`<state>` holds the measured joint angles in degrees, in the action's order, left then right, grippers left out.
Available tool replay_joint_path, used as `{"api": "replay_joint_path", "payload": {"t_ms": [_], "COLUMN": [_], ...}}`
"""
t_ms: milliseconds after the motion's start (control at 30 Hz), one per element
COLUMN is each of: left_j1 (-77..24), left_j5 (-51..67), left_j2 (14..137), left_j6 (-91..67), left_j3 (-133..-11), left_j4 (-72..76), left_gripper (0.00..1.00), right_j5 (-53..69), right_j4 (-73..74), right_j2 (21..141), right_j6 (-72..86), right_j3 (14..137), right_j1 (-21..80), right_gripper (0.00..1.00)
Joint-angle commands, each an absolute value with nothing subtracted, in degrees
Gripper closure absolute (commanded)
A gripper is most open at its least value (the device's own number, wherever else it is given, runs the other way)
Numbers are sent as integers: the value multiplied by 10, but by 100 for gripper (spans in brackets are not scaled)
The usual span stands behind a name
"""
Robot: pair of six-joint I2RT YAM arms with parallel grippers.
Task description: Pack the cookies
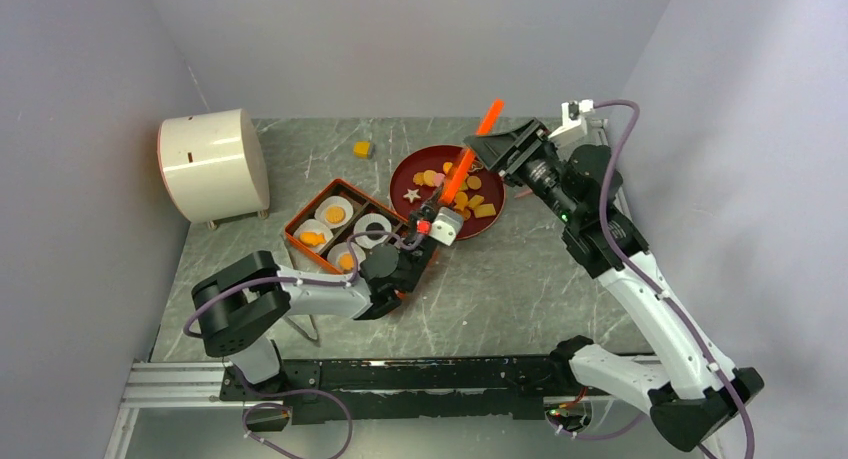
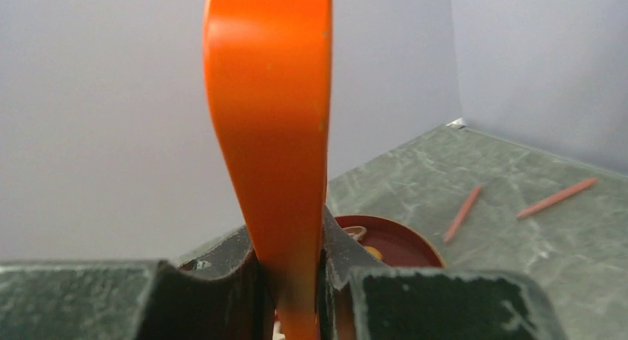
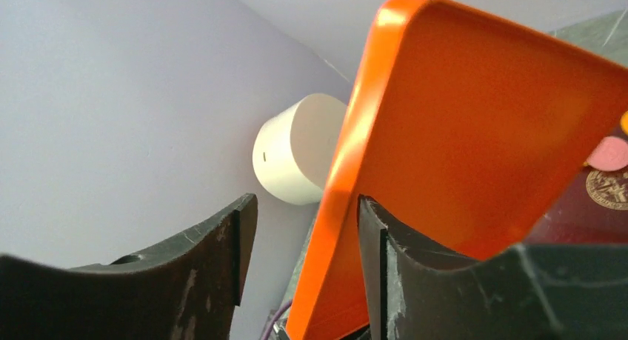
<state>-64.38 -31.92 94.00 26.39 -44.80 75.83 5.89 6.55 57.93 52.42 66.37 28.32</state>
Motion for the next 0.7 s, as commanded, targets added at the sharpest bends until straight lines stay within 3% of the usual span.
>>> {"api": "replay_joint_path", "payload": {"t_ms": [0, 233, 500, 667], "left_j1": [-646, -646, -647, -647], "left_j5": [-299, -281, -247, -239], "left_j2": [898, 876, 862, 854], "left_j6": [464, 604, 673, 709], "left_j3": [-462, -450, -442, -435], "left_j4": [805, 786, 746, 711], "left_gripper": [95, 95, 95, 95], "right_j5": [21, 8, 67, 81], "right_j4": [109, 156, 126, 94], "right_j2": [547, 521, 546, 549], "right_j6": [490, 512, 559, 578], "right_j3": [697, 666, 622, 607], "right_j1": [282, 282, 282, 282], "right_gripper": [40, 24, 25, 35]}}
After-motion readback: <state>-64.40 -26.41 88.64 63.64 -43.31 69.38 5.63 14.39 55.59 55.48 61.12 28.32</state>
